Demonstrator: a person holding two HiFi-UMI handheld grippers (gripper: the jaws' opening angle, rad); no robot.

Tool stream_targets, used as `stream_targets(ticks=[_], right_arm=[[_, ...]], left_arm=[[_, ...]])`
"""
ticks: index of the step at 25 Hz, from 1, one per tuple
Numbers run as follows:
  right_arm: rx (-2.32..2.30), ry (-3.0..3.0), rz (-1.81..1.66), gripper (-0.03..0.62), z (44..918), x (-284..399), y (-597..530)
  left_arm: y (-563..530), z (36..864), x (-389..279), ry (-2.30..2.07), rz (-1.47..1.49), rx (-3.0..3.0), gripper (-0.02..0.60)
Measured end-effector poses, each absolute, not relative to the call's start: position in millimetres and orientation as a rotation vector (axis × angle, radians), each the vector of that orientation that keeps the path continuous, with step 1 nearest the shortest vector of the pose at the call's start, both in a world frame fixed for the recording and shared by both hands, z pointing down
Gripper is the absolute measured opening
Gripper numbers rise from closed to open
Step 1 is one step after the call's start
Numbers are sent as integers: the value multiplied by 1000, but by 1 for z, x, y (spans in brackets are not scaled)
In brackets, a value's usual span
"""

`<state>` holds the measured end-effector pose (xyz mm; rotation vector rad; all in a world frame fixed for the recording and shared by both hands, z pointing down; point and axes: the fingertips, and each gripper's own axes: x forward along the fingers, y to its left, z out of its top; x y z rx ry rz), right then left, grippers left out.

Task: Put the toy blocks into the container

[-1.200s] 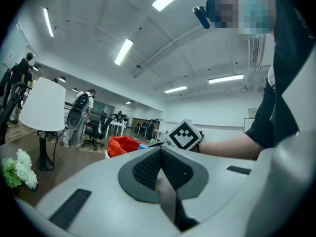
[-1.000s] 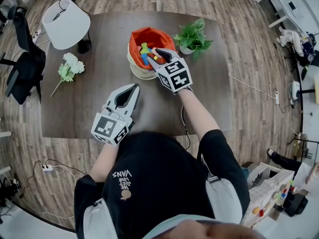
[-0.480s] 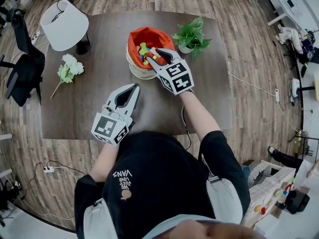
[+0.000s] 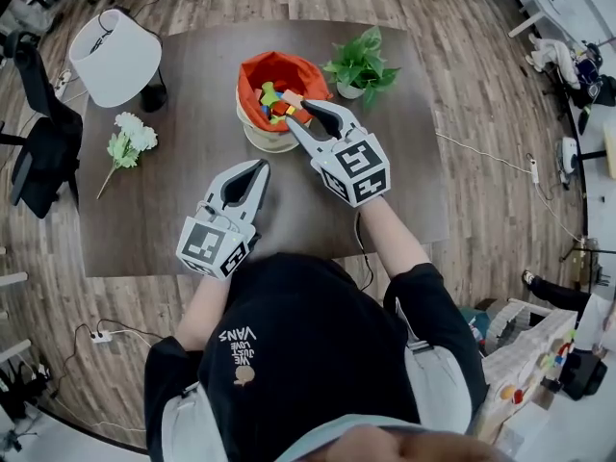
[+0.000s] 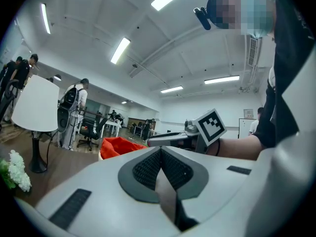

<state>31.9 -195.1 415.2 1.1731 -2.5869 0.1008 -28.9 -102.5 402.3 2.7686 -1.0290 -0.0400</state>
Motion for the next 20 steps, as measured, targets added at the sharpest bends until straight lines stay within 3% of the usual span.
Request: stream_targets(ticks=[10, 20], right_arm=[[1256, -2664, 57, 69, 388, 49, -155], [1267, -2697, 55, 46, 382, 52, -122]], left_arm=[[-103, 401, -26, -1014, -43, 2777, 11], [-101, 399, -24, -1013, -49, 2784, 11]])
